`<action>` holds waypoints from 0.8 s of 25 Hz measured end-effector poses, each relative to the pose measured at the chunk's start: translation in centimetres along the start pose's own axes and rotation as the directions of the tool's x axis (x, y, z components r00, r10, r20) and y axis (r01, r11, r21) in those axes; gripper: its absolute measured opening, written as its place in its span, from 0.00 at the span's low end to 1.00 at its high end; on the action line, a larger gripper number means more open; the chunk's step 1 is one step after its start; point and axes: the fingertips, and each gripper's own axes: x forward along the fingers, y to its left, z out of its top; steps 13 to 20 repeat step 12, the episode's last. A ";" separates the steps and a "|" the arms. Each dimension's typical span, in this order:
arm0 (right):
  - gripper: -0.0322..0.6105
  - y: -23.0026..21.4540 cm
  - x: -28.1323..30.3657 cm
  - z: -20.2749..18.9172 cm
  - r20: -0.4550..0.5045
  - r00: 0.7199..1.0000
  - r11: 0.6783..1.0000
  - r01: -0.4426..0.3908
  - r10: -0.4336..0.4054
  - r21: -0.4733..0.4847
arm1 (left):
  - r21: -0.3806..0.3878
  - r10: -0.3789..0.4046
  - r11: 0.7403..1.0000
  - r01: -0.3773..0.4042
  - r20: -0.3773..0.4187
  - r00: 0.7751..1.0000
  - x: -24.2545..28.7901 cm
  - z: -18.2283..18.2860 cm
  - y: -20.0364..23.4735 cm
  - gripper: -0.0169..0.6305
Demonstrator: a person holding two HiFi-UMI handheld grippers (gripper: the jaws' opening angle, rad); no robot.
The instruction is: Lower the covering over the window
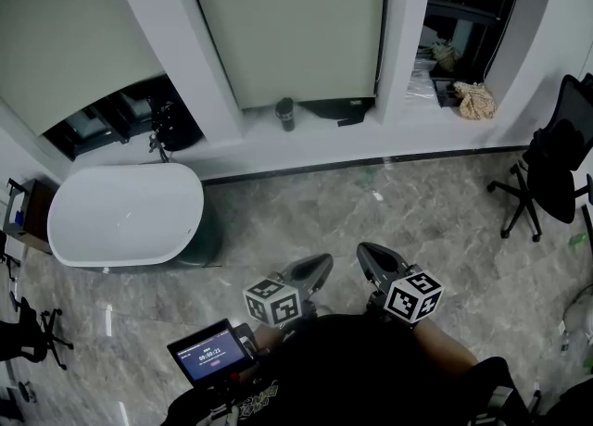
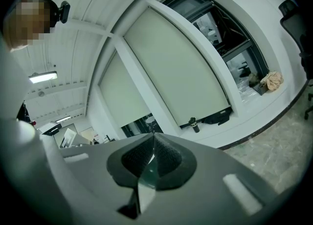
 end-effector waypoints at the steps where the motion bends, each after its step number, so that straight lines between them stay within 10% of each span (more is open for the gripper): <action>1: 0.06 0.0 0.0 0.1 0.000 1.000 1.000 -0.001 0.001 0.001 | 0.000 0.000 1.000 0.000 0.000 1.000 0.0 0.1 -0.1 0.03; 20: 0.06 -0.3 -0.5 0.4 0.001 1.000 1.000 -0.009 0.009 0.000 | 0.004 -0.003 1.000 0.003 -0.004 1.000 0.6 -0.1 -0.6 0.03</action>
